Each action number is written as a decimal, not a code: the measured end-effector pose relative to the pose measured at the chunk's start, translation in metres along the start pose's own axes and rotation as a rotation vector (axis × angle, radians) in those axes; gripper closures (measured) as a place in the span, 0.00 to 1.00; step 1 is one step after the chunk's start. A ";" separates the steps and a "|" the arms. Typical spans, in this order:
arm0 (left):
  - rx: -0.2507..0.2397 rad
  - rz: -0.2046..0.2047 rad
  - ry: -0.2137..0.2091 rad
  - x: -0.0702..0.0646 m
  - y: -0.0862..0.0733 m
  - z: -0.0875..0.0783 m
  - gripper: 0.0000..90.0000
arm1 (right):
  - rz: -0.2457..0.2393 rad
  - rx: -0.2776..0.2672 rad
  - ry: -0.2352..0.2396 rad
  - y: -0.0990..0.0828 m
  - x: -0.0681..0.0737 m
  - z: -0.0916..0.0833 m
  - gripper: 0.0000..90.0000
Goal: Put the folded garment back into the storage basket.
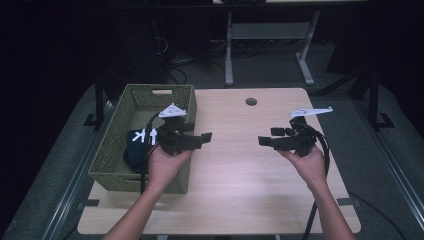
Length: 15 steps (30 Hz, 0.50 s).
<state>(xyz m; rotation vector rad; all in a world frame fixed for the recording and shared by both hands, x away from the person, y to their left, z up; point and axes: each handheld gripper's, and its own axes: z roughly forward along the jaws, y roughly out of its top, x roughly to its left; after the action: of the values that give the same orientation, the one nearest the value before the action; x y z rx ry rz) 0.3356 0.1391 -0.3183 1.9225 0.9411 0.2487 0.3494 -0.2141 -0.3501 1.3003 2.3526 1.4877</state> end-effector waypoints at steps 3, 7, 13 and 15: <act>-0.001 0.005 -0.012 -0.006 -0.002 0.004 0.27 | 0.008 -0.001 -0.017 -0.005 -0.004 -0.007 0.27; 0.009 0.025 -0.055 -0.025 -0.008 0.016 0.27 | 0.012 -0.003 -0.049 -0.015 -0.009 -0.017 0.27; 0.037 0.065 -0.098 -0.051 -0.025 0.031 0.26 | 0.019 -0.002 -0.087 -0.037 -0.018 -0.031 0.27; 0.045 0.088 -0.109 -0.059 -0.031 0.037 0.26 | 0.045 -0.014 -0.098 -0.049 -0.024 -0.038 0.27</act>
<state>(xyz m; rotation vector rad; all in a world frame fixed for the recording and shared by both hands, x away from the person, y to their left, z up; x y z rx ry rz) 0.2989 0.0809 -0.3513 2.0008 0.7976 0.1737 0.3170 -0.2657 -0.3768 1.3987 2.2624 1.4152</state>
